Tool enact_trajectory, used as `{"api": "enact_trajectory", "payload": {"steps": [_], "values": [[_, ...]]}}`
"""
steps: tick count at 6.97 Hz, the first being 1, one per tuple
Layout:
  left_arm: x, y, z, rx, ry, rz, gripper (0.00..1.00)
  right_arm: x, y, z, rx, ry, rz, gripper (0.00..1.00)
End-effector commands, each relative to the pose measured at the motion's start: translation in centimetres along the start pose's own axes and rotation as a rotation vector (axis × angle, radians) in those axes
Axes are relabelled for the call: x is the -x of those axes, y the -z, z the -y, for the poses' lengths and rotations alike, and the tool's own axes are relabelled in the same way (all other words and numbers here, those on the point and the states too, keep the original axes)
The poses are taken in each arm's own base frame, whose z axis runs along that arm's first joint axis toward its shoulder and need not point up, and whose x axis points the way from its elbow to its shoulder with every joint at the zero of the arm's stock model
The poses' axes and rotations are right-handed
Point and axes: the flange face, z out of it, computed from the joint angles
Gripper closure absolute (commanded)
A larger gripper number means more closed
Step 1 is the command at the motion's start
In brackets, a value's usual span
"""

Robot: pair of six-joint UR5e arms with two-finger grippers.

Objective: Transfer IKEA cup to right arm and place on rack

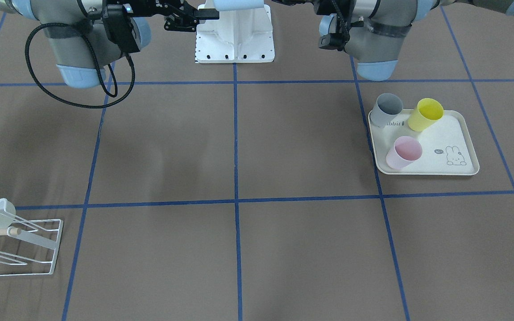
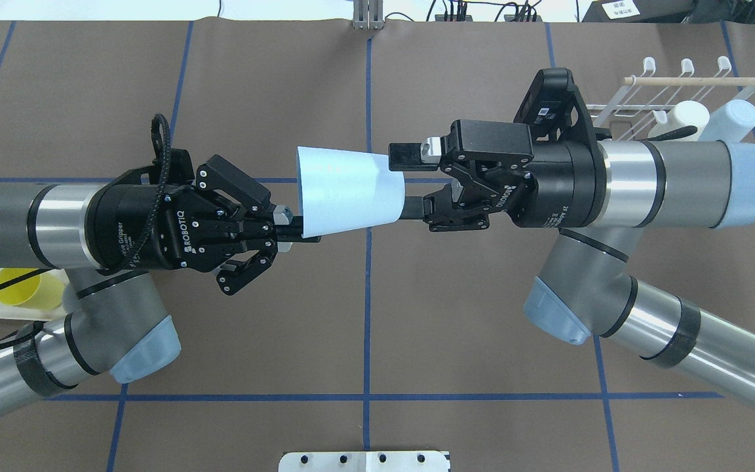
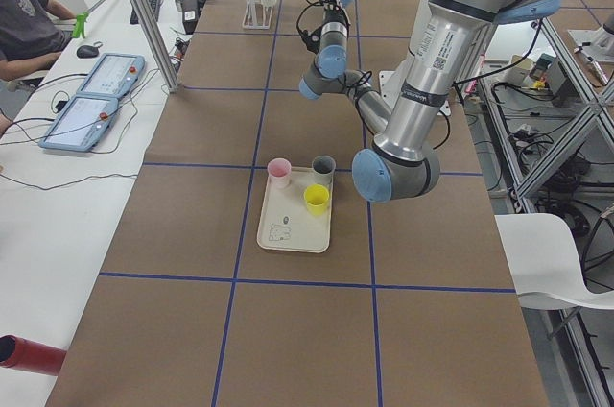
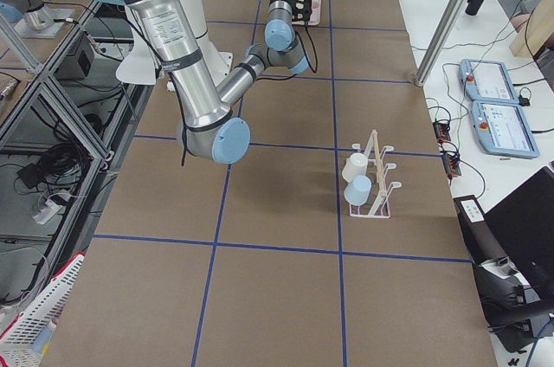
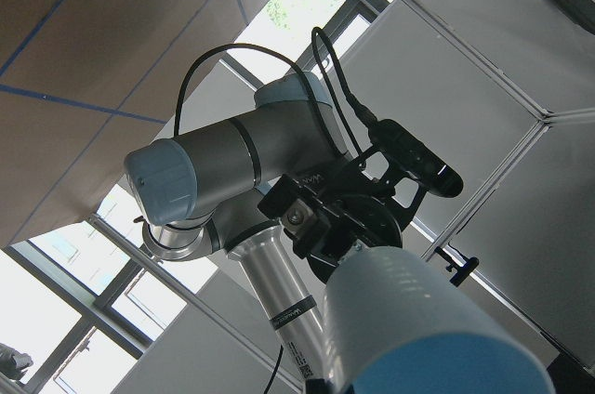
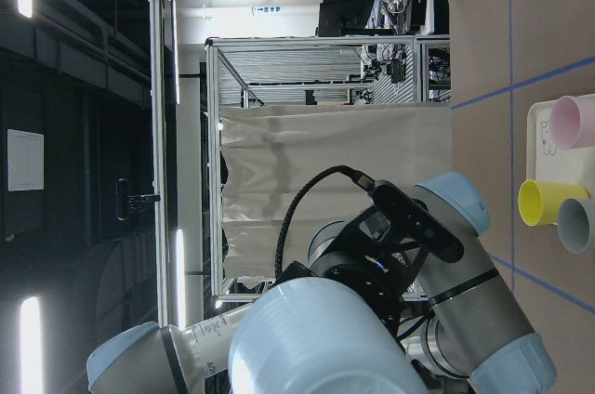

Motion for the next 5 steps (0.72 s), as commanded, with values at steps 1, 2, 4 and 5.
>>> {"api": "enact_trajectory", "payload": {"steps": [1,2,4,5], "values": [[0.04,-0.47,-0.18,0.006,0.003,-0.01,1.0,0.07,-0.09,-0.03,-0.004,-0.002,0.011,0.02],[-0.04,-1.19,-0.42,0.01,0.008,-0.037,1.0,0.01,-0.15,-0.12,-0.004,-0.004,0.013,0.02],[0.14,-1.32,-0.22,0.007,0.011,-0.037,1.0,0.02,-0.14,-0.13,-0.004,-0.005,0.015,0.02],[0.15,-1.34,-0.2,0.005,0.011,-0.037,1.0,0.09,-0.13,-0.15,-0.004,-0.004,0.017,0.03]]}}
